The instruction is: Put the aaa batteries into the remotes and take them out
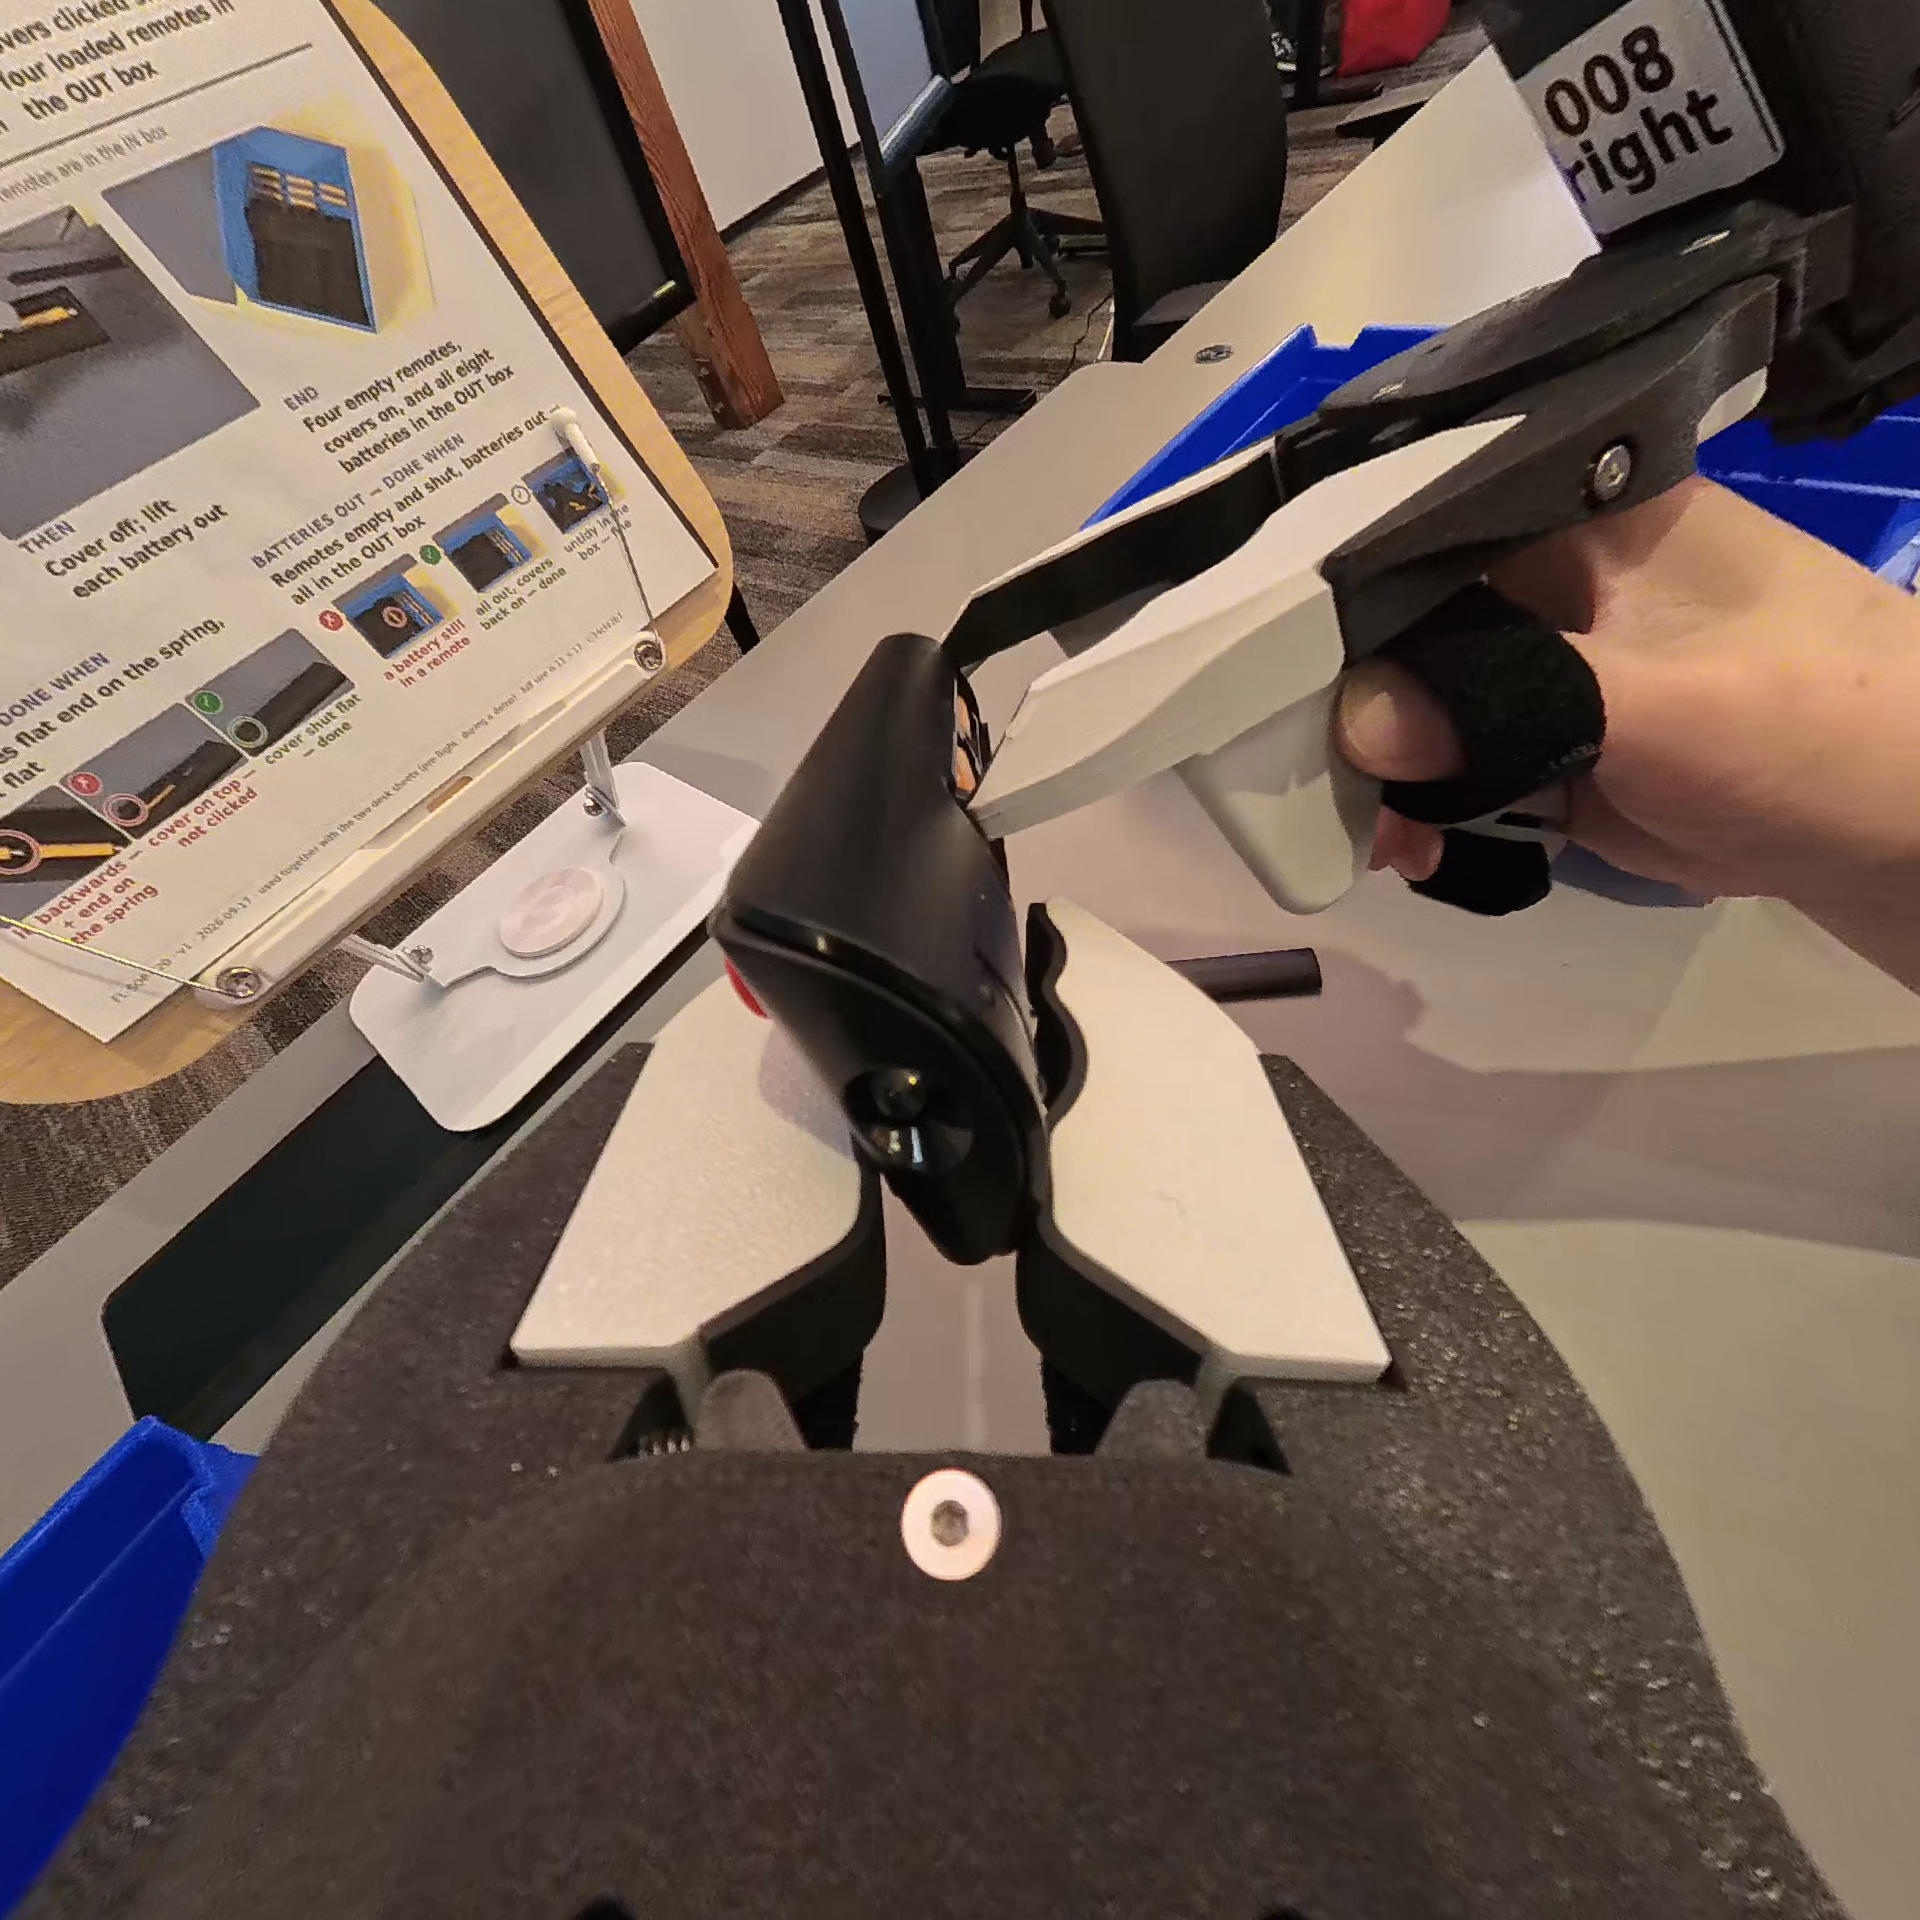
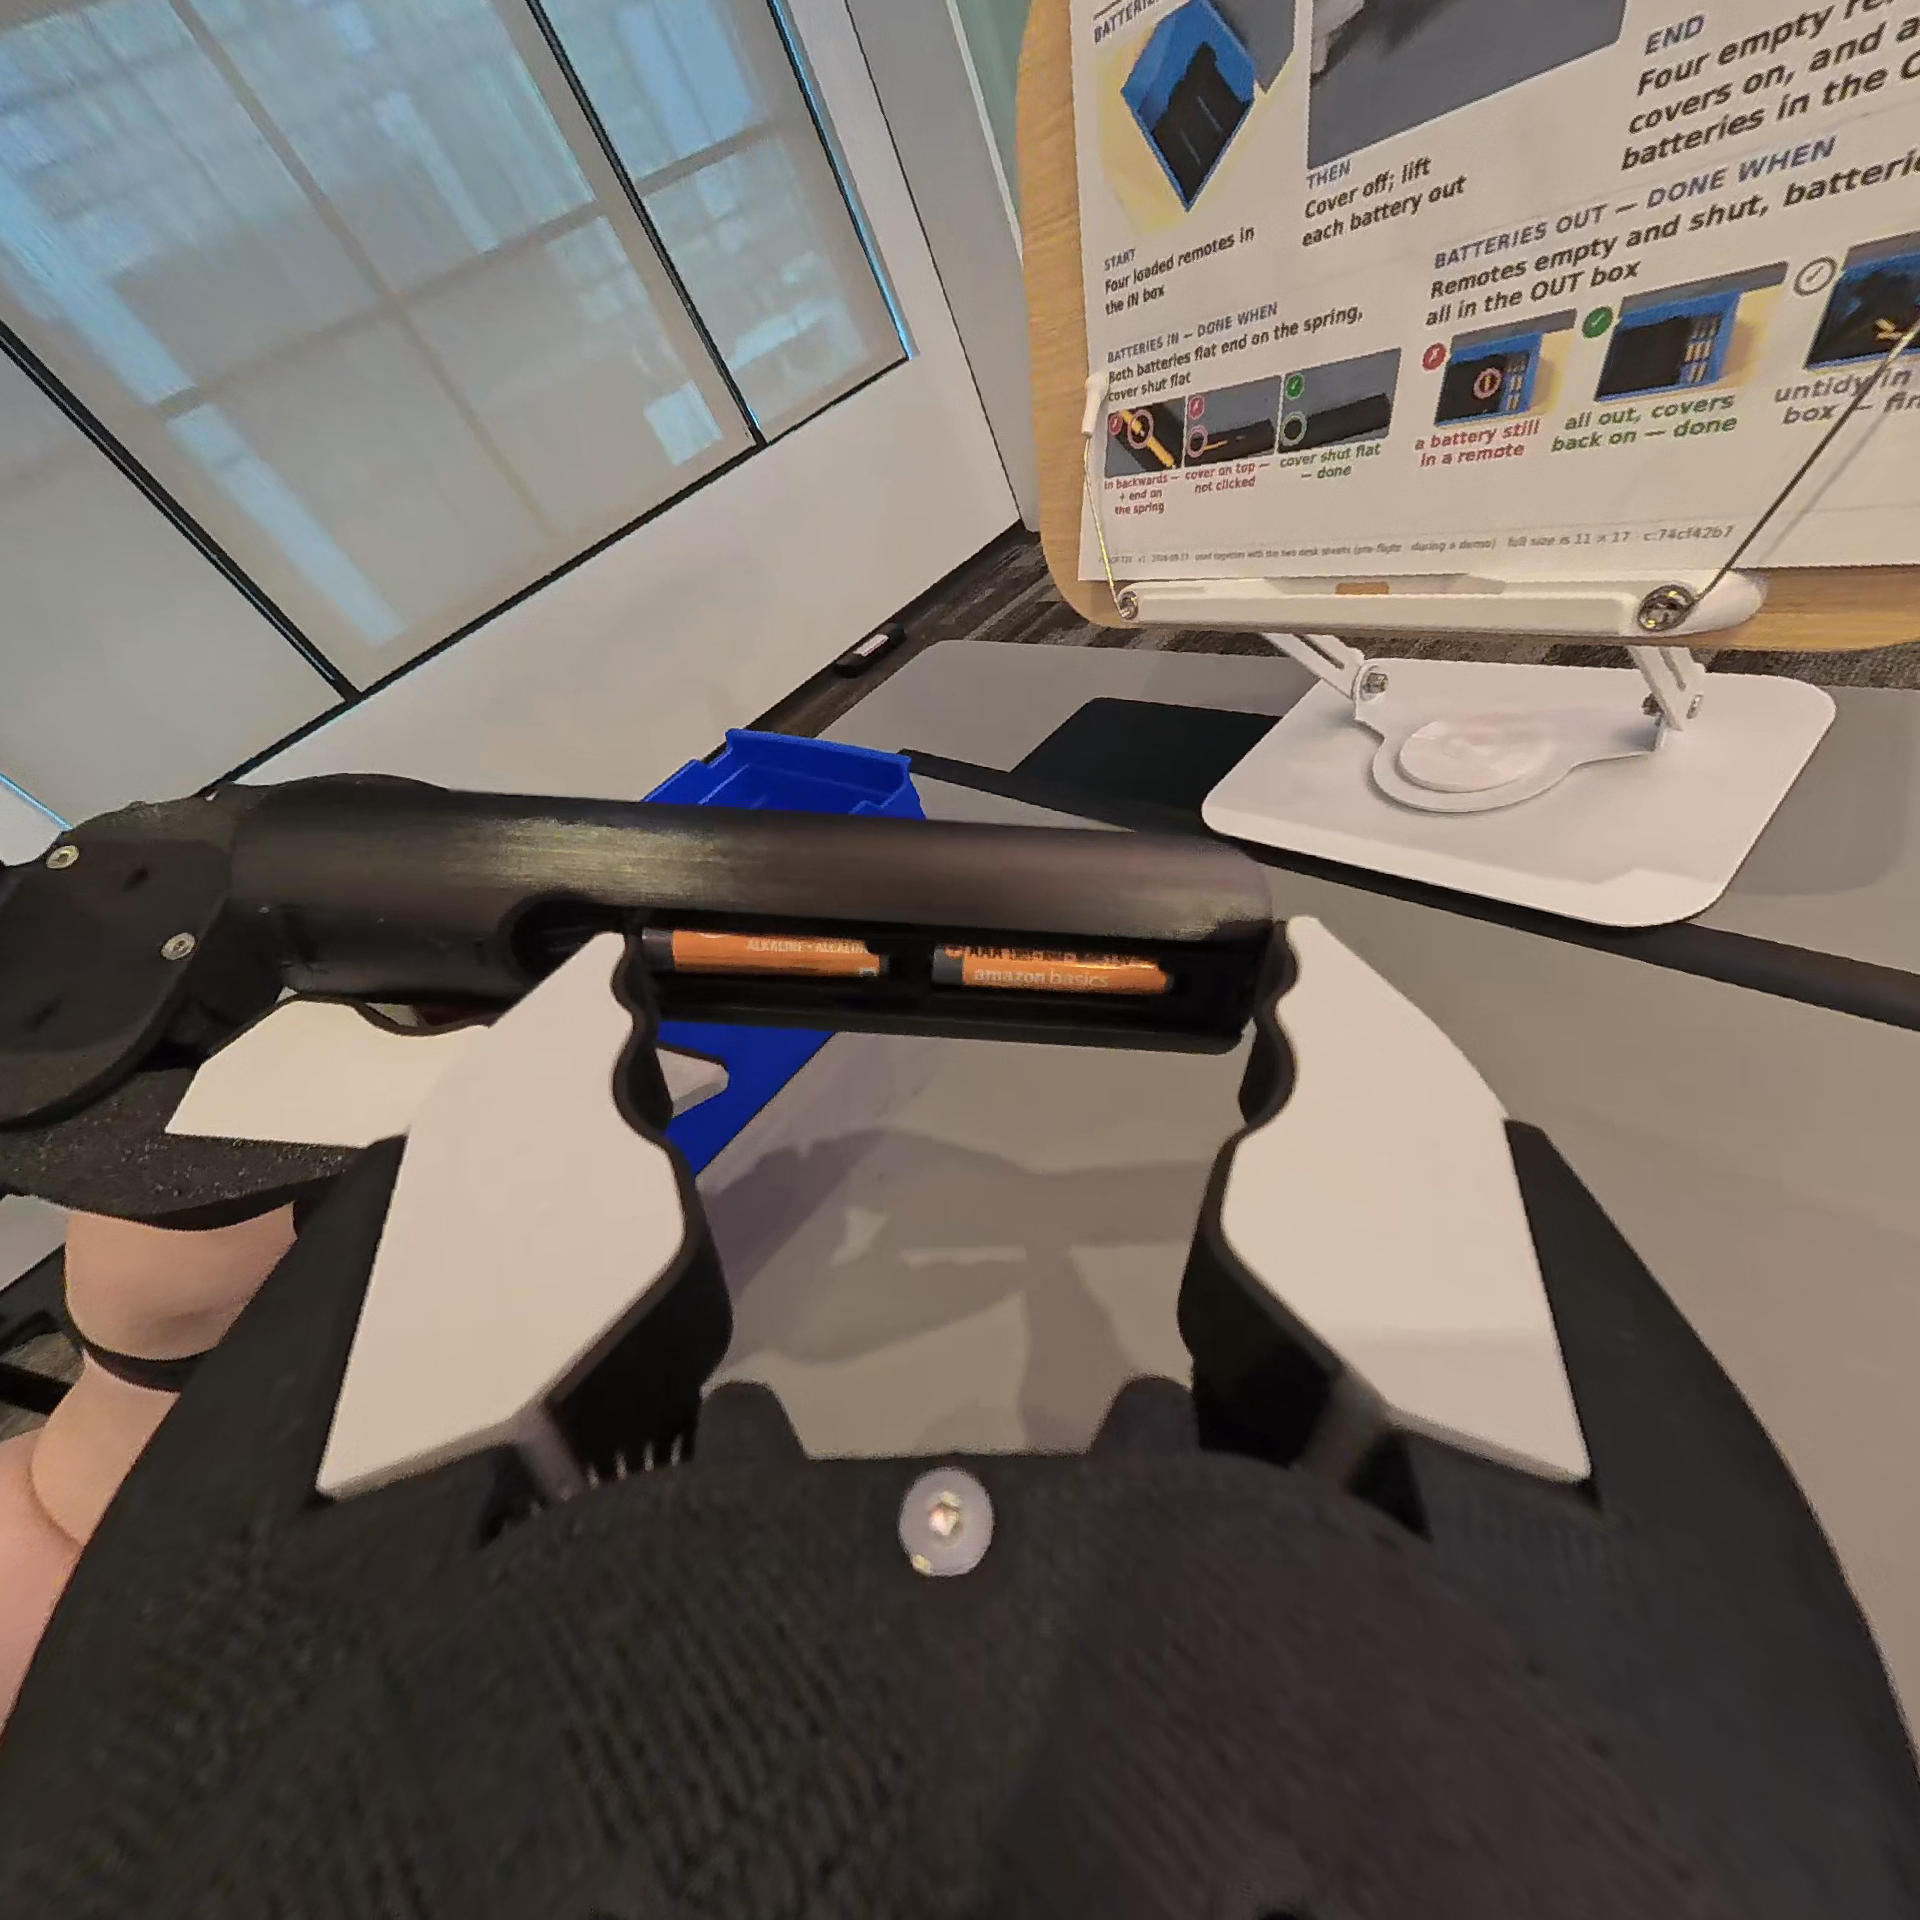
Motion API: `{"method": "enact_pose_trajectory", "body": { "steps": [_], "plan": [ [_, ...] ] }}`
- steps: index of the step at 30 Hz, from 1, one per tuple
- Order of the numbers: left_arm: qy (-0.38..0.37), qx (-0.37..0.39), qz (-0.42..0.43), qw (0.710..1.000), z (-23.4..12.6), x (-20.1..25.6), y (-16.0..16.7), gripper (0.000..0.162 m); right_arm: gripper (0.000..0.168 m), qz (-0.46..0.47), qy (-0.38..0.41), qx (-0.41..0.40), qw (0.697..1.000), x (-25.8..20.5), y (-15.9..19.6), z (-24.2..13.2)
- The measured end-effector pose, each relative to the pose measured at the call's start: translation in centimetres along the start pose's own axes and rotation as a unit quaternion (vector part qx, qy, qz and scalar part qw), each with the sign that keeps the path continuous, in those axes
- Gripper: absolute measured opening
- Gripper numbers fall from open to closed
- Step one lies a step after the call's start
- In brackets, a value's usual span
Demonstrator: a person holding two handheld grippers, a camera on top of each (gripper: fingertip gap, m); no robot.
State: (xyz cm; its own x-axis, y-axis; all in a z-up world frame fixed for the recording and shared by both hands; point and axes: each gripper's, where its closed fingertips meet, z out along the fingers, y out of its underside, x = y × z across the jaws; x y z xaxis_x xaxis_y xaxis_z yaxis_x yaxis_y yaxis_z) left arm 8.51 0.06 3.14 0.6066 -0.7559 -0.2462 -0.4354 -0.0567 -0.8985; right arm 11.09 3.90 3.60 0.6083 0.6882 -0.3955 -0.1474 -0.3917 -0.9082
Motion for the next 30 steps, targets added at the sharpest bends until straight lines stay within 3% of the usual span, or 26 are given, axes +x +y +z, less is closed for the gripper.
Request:
{"method": "enact_pose_trajectory", "body": {
  "steps": [8,11,12,14,15,18,22,30],
  "plan": [
    [0.001,-0.006,0.004,1.000,0.0,-0.1,0.2,0.026,0.109,0.004,-0.015,-0.023,1.000,0.3,0.3,-0.1],
    [0.026,0.015,-0.030,0.999,-0.6,-0.2,-0.4,0.026,0.064,0.006,-0.008,0.011,1.000,1.7,-0.6,-1.0],
    [0.032,0.019,-0.036,0.999,-0.8,-0.3,-0.6,0.025,0.056,0.021,-0.029,0.020,0.999,1.6,-0.9,-1.2],
    [0.035,0.023,-0.044,0.998,-1.0,-0.5,-0.6,0.026,0.064,0.056,-0.073,0.024,0.996,0.8,-1.3,-1.4],
    [0.034,0.021,-0.046,0.998,-0.8,-0.6,-0.5,0.026,0.076,0.074,-0.087,0.027,0.993,0.4,-1.4,-1.4],
    [0.020,0.004,-0.033,0.999,0.0,-0.3,0.2,0.026,0.106,0.075,-0.061,0.008,0.995,0.2,-0.6,-0.7],
    [0.003,-0.003,-0.016,1.000,0.5,0.1,0.3,0.026,0.115,0.039,-0.016,-0.010,0.999,0.3,0.2,-0.1],
    [0.008,0.000,-0.032,0.999,0.3,0.1,0.2,0.026,0.111,-0.001,0.009,-0.020,1.000,0.3,0.3,-0.1]
  ]
}}
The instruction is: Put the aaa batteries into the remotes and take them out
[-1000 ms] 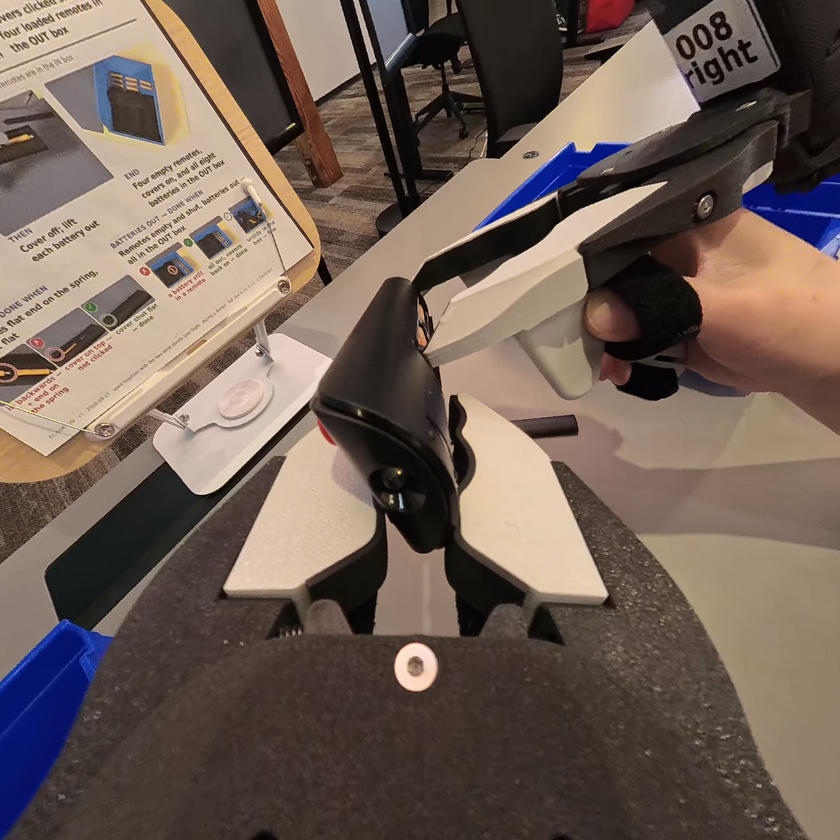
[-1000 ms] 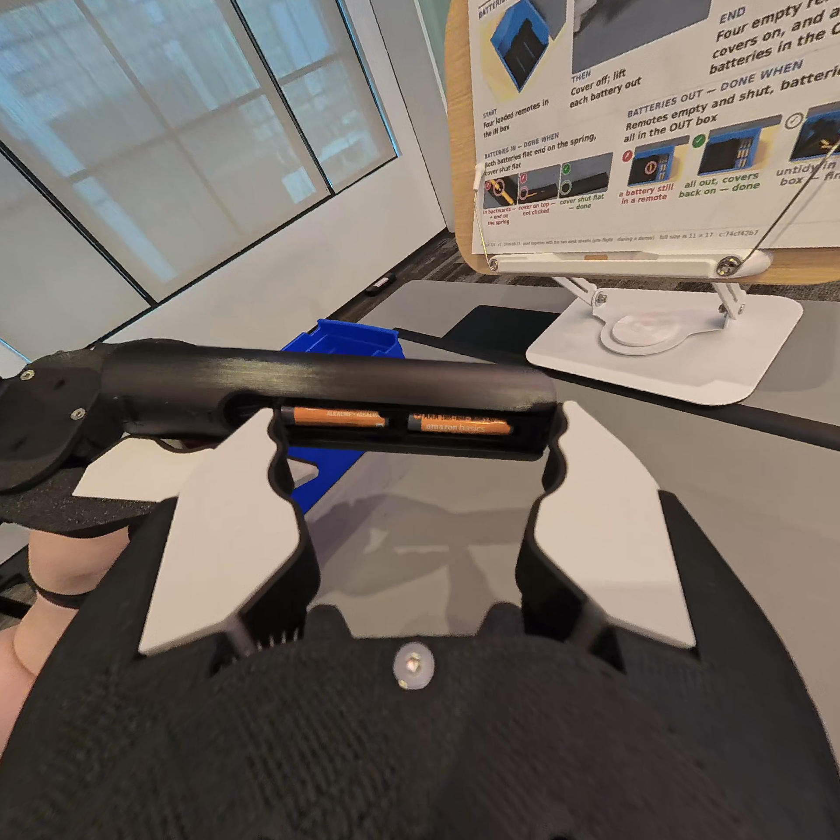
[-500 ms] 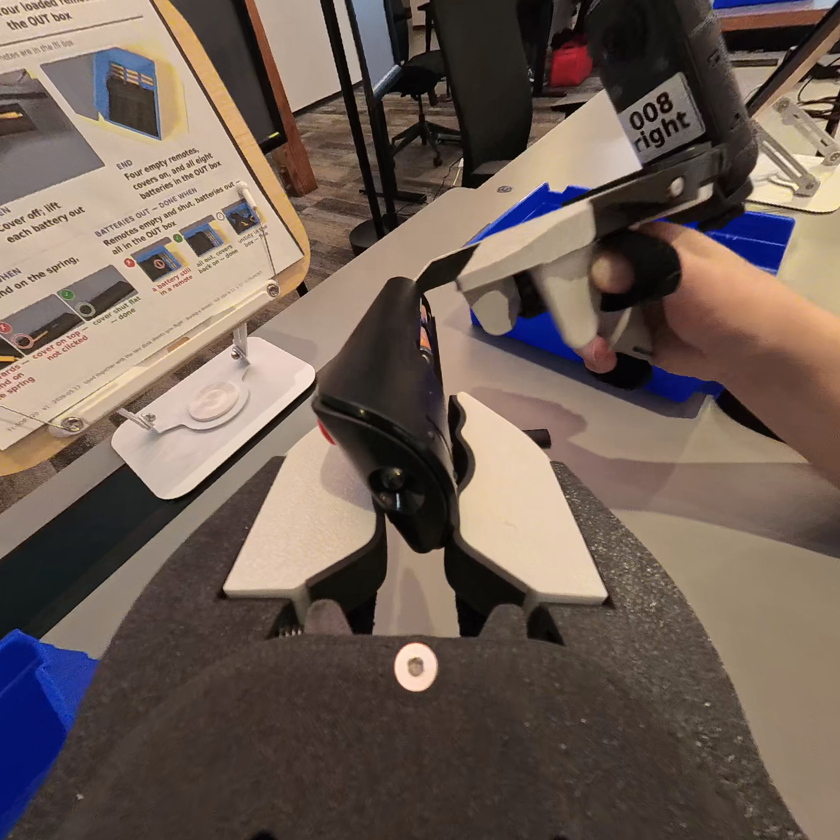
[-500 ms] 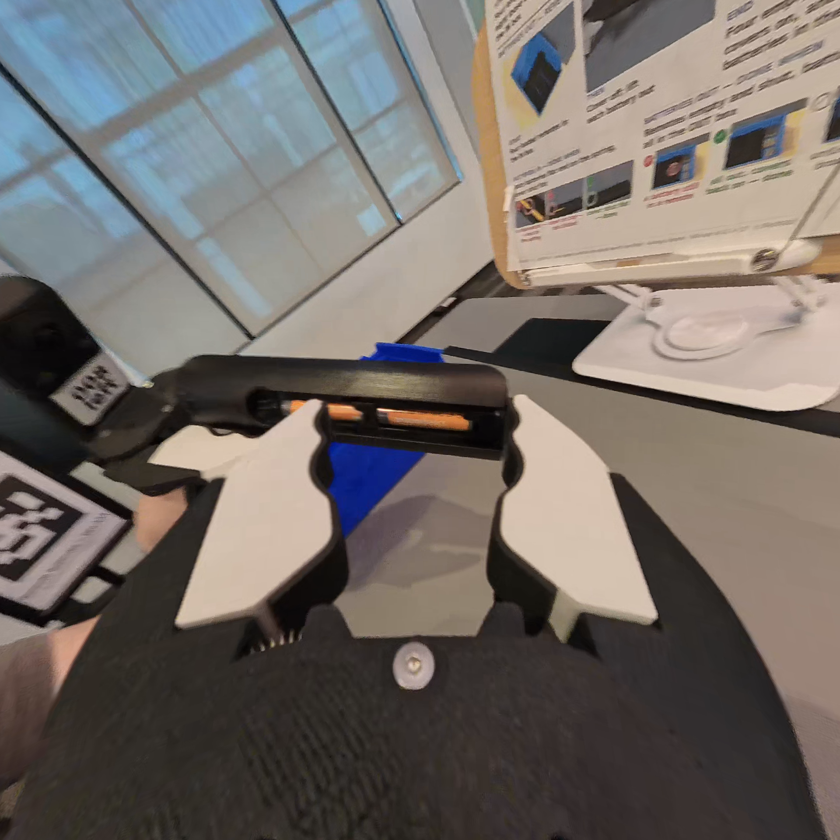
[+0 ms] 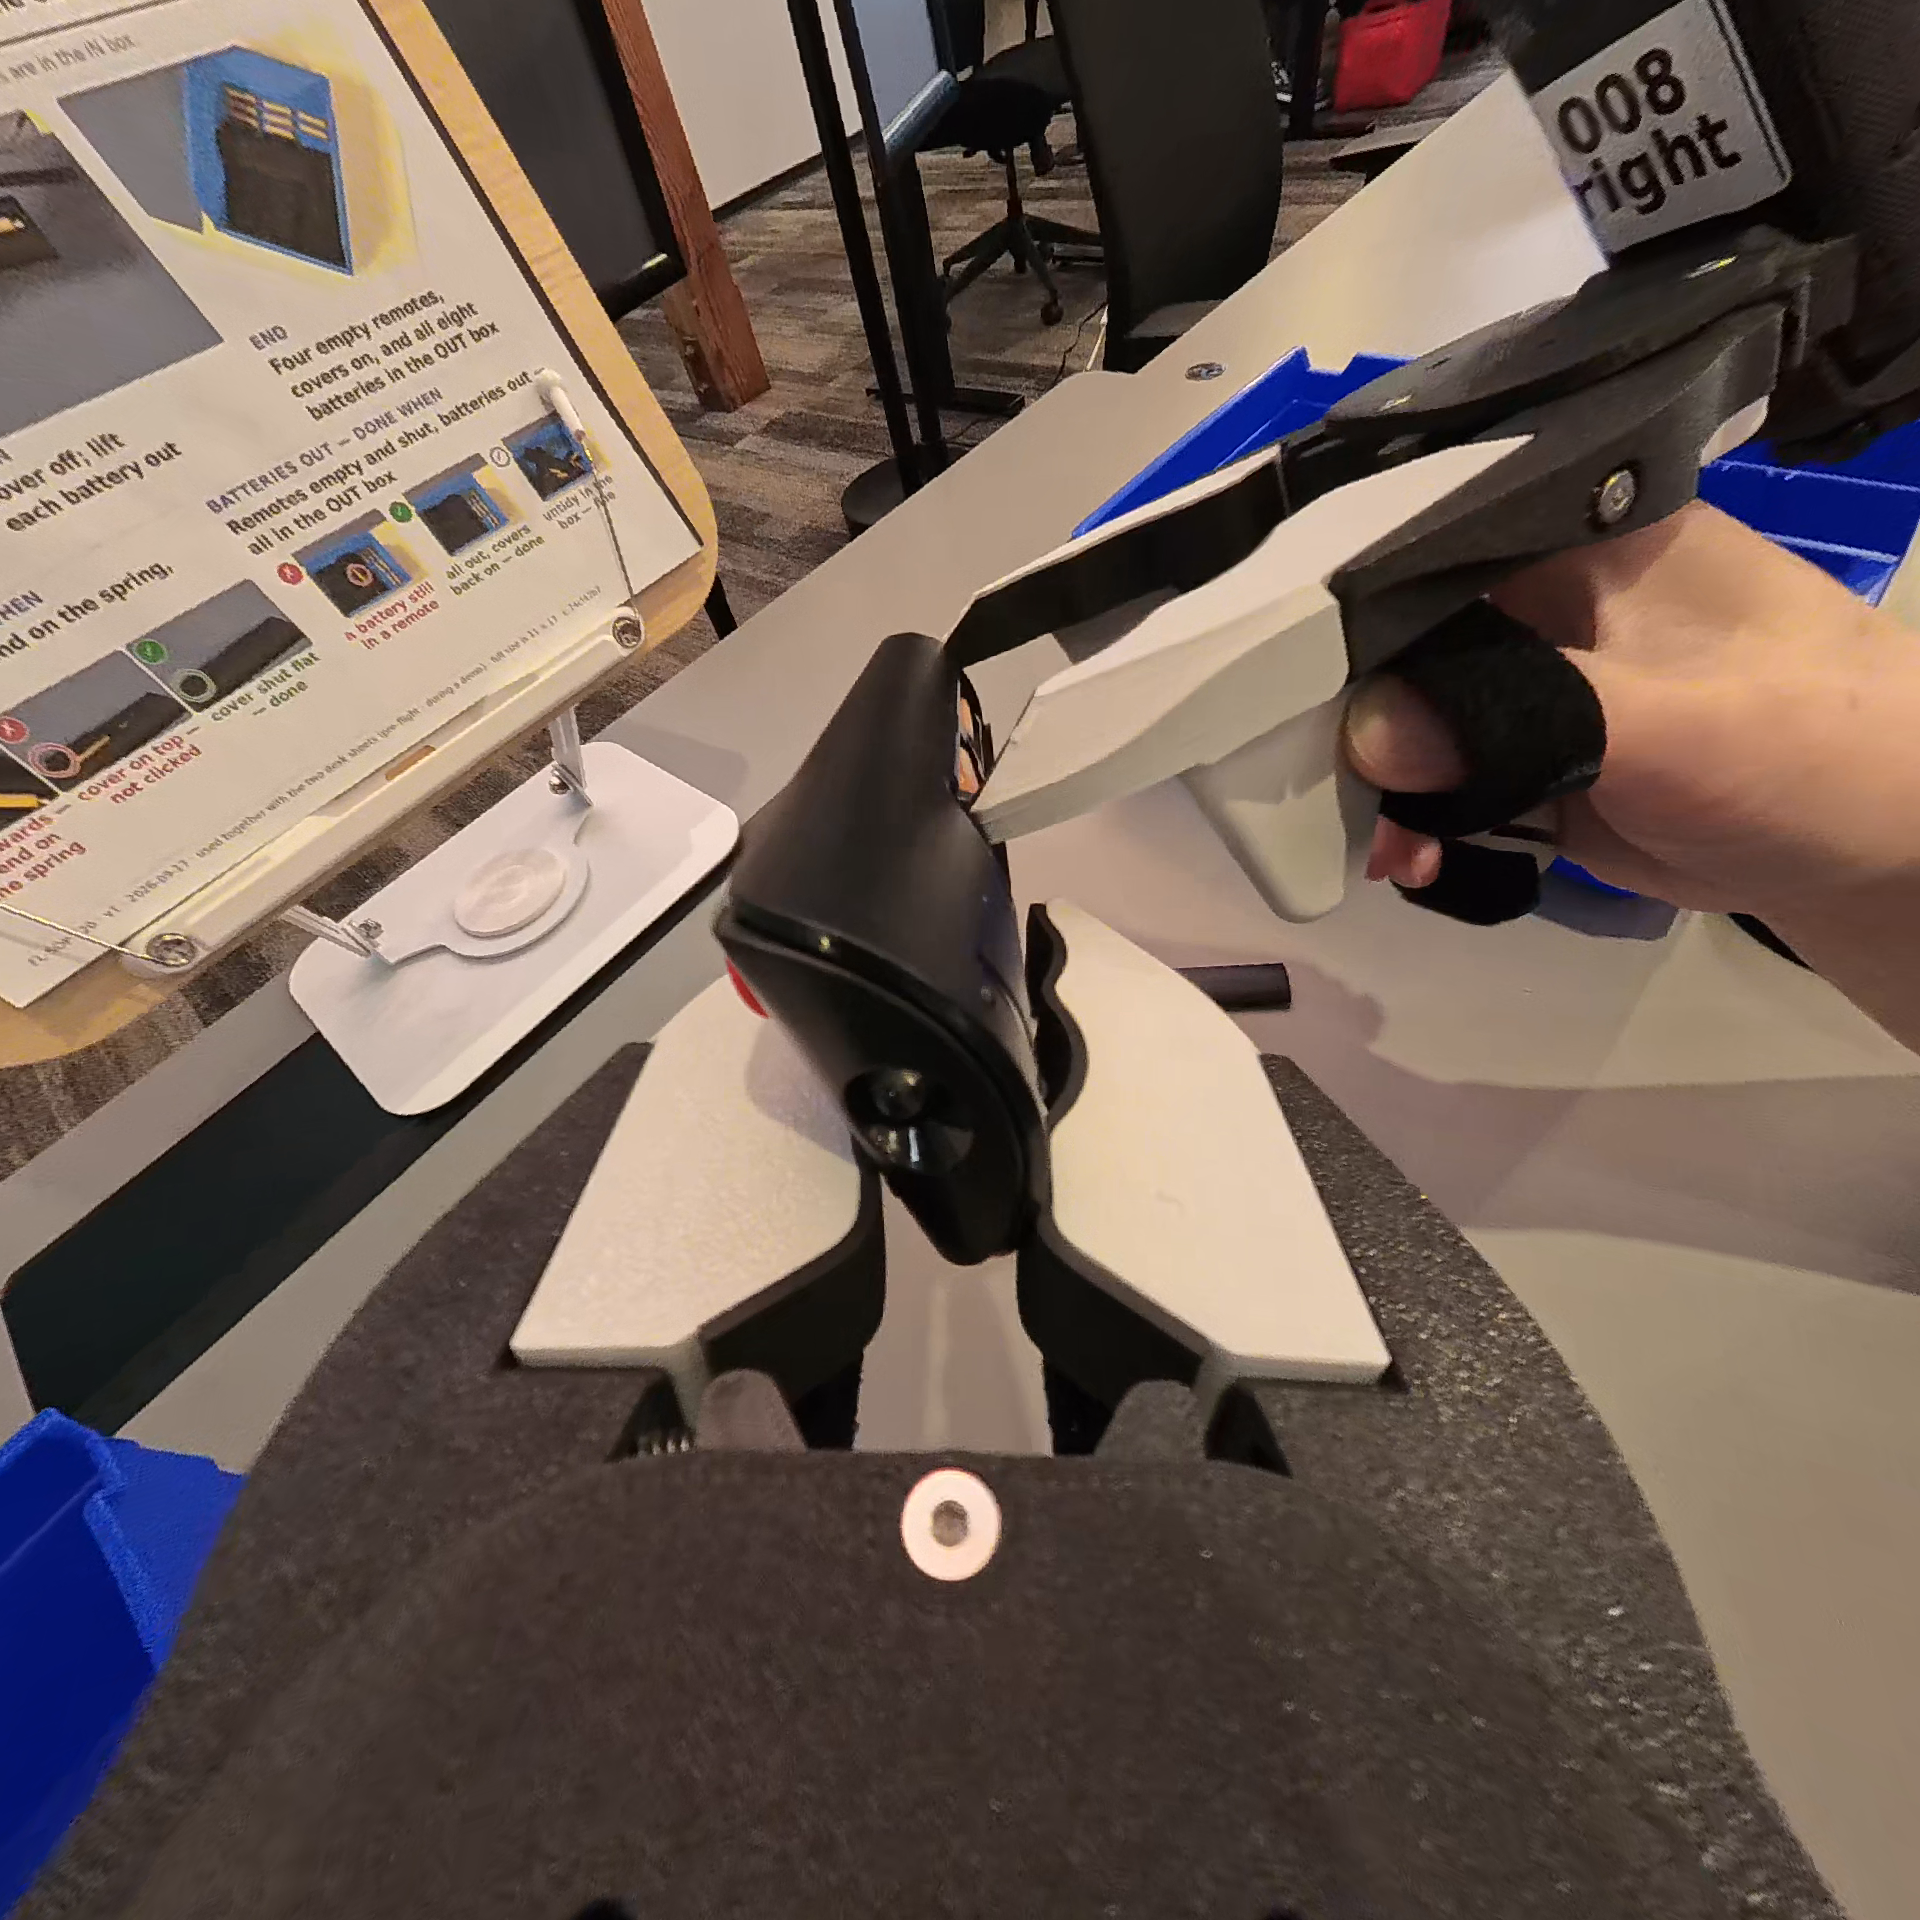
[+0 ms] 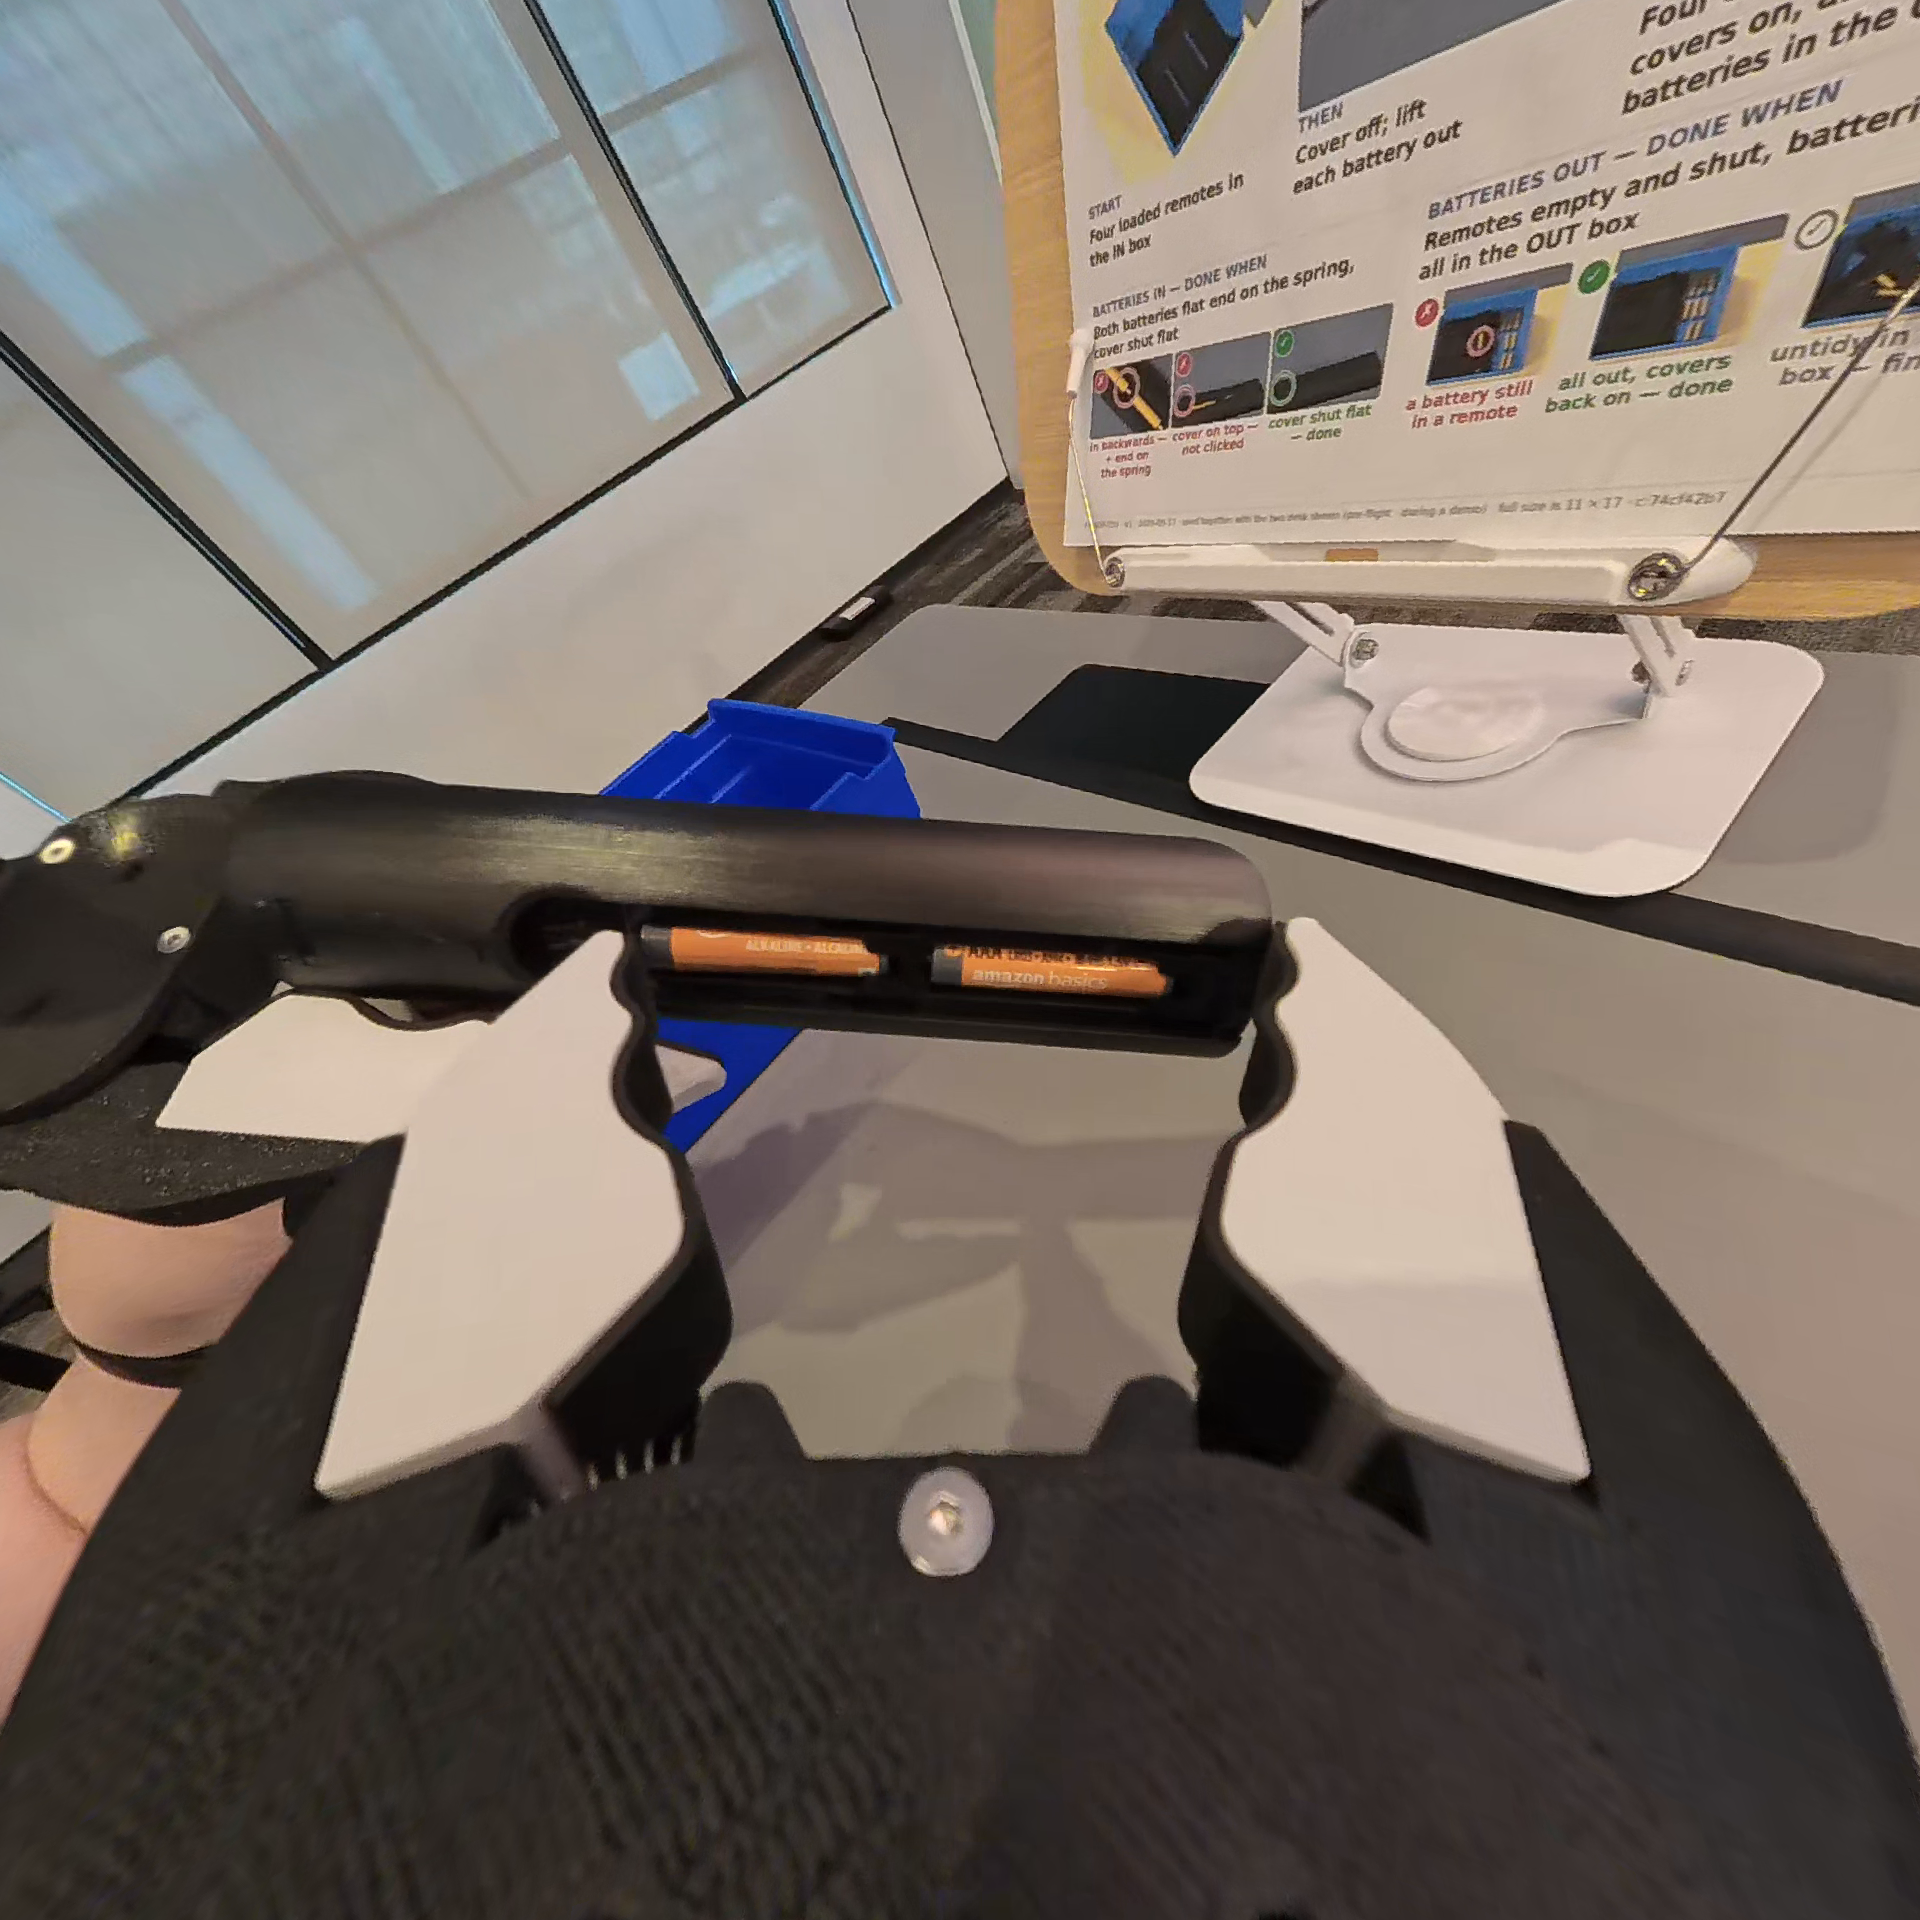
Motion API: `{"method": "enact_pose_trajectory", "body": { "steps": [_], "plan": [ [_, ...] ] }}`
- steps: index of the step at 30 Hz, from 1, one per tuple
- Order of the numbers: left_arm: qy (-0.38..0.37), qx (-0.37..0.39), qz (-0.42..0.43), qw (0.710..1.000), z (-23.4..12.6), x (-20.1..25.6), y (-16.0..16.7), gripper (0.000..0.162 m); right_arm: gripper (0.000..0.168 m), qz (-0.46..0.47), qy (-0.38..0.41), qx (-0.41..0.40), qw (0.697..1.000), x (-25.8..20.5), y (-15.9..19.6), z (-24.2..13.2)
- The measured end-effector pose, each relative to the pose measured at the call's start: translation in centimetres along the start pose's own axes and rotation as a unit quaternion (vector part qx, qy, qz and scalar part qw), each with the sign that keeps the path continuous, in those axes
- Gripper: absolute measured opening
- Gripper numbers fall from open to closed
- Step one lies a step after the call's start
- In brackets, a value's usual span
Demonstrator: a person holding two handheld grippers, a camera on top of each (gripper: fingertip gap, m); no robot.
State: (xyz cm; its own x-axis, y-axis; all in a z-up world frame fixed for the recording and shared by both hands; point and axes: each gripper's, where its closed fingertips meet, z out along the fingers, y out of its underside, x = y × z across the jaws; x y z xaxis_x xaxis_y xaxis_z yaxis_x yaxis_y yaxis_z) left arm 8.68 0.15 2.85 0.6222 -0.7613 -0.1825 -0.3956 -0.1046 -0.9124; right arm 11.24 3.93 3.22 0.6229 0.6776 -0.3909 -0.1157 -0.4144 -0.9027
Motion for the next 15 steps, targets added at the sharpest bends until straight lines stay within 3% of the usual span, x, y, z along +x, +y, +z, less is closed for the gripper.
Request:
{"method": "enact_pose_trajectory", "body": {
  "steps": [15],
  "plan": [
    [0.035,-0.019,-0.072,0.997,1.8,0.1,1.9,0.026,0.110,0.015,0.011,-0.056,0.998,2.0,1.9,0.6]
  ]
}}
